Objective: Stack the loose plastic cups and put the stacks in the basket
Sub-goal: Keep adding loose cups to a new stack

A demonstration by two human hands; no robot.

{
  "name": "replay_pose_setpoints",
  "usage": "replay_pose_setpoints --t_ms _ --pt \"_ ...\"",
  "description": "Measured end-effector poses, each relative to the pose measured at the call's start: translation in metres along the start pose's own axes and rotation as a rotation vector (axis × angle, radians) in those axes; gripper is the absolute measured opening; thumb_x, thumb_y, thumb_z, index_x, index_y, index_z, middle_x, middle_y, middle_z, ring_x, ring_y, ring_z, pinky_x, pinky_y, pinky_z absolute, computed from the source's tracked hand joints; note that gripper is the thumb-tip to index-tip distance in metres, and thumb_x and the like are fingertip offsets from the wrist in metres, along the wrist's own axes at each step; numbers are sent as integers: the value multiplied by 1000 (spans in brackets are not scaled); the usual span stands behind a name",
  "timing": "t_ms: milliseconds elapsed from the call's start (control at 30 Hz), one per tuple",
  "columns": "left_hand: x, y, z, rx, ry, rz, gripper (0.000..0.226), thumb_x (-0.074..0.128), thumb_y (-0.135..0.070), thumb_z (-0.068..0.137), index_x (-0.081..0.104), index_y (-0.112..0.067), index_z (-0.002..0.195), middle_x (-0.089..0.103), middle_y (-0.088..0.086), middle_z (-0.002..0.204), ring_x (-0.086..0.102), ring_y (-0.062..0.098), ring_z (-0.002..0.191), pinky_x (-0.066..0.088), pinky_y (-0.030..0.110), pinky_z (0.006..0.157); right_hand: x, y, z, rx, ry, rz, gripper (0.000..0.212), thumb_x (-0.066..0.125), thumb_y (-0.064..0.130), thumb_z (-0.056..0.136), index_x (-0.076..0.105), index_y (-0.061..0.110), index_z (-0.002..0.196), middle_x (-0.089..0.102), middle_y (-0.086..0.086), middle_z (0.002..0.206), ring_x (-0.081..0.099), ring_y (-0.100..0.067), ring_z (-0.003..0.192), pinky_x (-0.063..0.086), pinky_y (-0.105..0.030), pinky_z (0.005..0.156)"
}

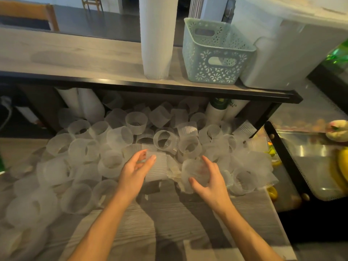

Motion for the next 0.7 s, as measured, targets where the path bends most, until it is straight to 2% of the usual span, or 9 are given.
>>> replay_pose_setpoints --t_ms 100,200,267,367,467,533,633,700 --pt "5 1 -3 -35 21 -74 44 62 -42 91 54 -32 133 55 -16 129 49 -12 108 39 19 94 7 -10 -6 116 37 236 99 78 54 63 38 26 150 51 13 141 50 -2 128 42 -21 107" --pt "8 -2 -6 -75 38 -156 40 62 -42 91 55 -32 129 57 -27 117 49 -17 105 37 22 103 13 -15 -13 209 52 415 102 84 50 56 42 24 145 60 10 133 59 -1 119 49 -22 99" --pt "10 -5 -7 -83 44 -193 33 63 -43 88 56 -36 119 57 -30 111 50 -19 102 36 21 102 16 -14 -17 240 93 449 101 85 49 54 46 19 143 65 4 126 63 -5 114 52 -25 96" --pt "12 -16 -8 -45 73 -180 46 67 -56 76 58 -36 117 59 -29 113 51 -14 108 36 23 104 20 -9 -20 245 192 434 96 86 50 56 50 21 140 67 -1 124 64 -12 115 51 -38 102" --pt "10 -29 -2 30 111 -111 62 68 -64 74 62 -30 127 64 -18 124 56 -3 116 41 32 109 22 1 -22 207 276 368 87 86 51 58 52 30 134 64 3 125 61 -13 117 48 -45 105" --pt "14 -42 -2 101 196 23 64 63 -68 71 62 -38 128 64 -23 120 58 -4 111 45 34 105 24 11 -21 164 323 315 88 87 52 57 52 31 134 63 4 124 61 -11 116 49 -45 104" --pt "28 -52 -6 205 324 268 48 68 -53 84 62 -37 129 63 -24 119 55 -7 112 46 32 104 24 27 -18 98 370 263 87 88 51 57 52 28 132 65 5 122 62 -10 114 50 -42 101" --pt "33 -58 -12 291 322 320 42 66 -42 90 61 -33 130 61 -21 121 53 -9 115 43 26 105 23 35 -17 75 384 245 83 88 49 59 53 28 131 66 7 120 63 -9 111 52 -40 98"
Point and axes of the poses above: each hand's wrist, its own z-axis towards the middle knuckle, its own x-axis out of the palm, y = z × x, the point moved 6 cm from there along z, towards the middle knuckle
